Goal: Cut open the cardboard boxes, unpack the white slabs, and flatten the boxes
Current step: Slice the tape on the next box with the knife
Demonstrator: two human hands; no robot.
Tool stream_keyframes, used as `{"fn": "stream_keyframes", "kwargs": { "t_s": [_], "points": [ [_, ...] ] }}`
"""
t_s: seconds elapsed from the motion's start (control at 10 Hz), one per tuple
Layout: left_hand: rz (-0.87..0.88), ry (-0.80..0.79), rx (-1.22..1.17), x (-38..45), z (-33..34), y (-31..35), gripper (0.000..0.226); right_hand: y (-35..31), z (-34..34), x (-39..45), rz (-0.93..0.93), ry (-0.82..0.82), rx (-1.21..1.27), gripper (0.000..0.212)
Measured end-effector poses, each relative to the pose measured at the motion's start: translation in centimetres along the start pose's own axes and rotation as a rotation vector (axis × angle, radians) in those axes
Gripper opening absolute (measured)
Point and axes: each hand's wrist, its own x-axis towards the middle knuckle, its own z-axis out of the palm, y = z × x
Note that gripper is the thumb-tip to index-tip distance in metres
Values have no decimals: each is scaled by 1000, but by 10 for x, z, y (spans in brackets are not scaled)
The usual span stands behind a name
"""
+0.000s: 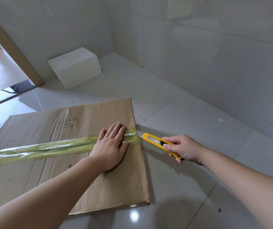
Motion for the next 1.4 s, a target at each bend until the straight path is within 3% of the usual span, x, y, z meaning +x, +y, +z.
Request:
{"fn": "stream_keyframes", "kwargs": {
  "t_s": [1.0,1.2,1.3,1.4],
  "points": [
    [15,-59,12,8,-5,7,59,3,-1,-33,38,-70,22,23],
    [378,-76,38,13,-18,20,56,2,4,-34,31,-55,28,24],
    [453,-41,81,26,-27,26,44,6,-9,-42,69,-24,31,25],
    [512,3,121,32,-32,25,50,7,-8,-44,57,-37,21,27]
  ]
}}
